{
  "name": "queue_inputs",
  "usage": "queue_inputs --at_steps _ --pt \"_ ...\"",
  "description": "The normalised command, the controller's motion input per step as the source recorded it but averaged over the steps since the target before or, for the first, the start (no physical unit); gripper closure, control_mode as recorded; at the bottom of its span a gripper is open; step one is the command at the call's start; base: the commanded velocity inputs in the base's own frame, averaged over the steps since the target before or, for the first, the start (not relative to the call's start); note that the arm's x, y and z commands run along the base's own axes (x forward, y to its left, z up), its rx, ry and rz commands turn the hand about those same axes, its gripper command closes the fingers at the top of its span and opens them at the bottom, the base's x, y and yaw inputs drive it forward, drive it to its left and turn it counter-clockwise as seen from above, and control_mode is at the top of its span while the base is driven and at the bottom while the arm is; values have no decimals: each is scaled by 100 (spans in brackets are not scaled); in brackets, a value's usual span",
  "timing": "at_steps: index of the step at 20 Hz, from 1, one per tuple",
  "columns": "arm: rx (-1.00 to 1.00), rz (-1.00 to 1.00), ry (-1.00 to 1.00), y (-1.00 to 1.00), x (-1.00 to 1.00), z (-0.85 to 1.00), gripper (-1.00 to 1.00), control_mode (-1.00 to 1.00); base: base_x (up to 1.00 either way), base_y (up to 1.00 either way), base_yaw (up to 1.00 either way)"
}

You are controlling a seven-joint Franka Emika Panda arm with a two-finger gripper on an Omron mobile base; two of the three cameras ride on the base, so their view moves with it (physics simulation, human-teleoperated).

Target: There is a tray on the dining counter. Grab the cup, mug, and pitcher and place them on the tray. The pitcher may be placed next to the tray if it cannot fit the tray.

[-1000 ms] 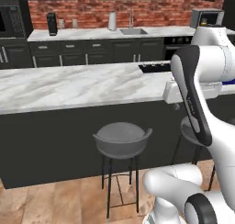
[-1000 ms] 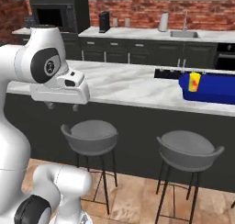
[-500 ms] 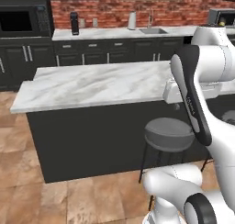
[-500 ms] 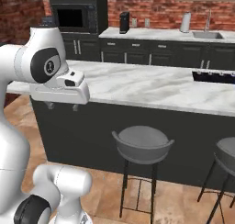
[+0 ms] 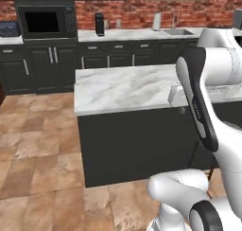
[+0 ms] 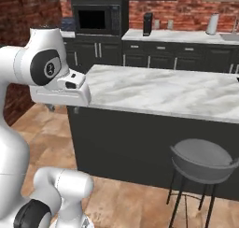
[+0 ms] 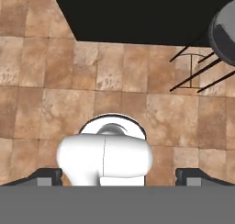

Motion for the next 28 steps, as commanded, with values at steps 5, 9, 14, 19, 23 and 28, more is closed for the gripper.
queue_inputs --at_steps 5,9,14,19,23,28 --pt "0 0 0 0 0 0 -100 100 64 100 0" --pt "0 0 0 0 0 0 -100 100 70 100 0" --pt "0 0 0 0 0 0 -100 100 71 100 0" --pt "0 0 0 0 0 0 -100 100 64 100 0" --pt "0 0 0 0 0 0 -100 100 78 100 -5" --pt "0 0 0 0 0 0 -100 100 99 99 -16"
